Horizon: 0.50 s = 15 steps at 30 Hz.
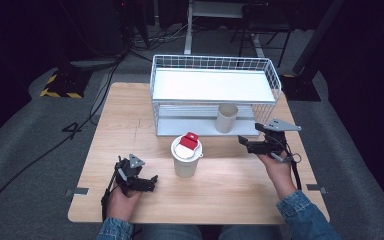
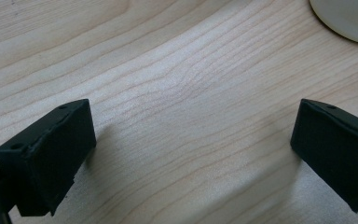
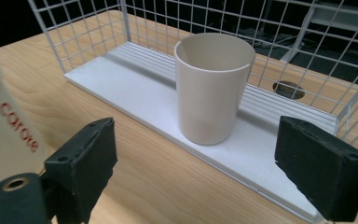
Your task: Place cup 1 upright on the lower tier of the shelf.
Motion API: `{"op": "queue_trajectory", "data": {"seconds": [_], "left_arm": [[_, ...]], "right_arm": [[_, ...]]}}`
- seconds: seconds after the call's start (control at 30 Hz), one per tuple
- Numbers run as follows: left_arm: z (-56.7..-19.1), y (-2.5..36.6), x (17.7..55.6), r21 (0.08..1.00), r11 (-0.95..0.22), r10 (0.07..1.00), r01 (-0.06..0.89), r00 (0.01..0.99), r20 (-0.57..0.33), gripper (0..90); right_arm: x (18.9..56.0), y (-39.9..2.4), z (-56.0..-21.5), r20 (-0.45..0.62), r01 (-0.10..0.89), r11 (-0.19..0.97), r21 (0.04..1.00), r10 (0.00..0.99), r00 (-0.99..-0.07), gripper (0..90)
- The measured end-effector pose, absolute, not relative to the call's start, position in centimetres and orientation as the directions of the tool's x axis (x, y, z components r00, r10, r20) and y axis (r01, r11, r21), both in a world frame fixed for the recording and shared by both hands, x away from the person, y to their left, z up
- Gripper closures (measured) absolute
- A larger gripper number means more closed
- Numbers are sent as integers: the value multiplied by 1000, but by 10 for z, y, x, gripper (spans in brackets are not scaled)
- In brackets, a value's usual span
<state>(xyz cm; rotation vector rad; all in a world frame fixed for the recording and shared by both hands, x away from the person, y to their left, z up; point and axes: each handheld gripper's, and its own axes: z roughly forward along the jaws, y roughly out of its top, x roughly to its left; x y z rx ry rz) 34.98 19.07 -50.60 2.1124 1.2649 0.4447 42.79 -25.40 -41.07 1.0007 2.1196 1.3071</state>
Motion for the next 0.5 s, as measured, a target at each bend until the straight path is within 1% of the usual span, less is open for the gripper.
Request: {"op": "queue_trajectory", "data": {"seconds": [0.3,0.5], "left_arm": [[-506,191,350,666,-343,876,663,481,-28,5],[-506,191,351,665,-344,874,664,484,-31,6]], "right_arm": [[389,-272,-409,-71,327,371,869,748,-660,141],[372,-284,-418,-54,354,374,857,749,-660,141]]}}
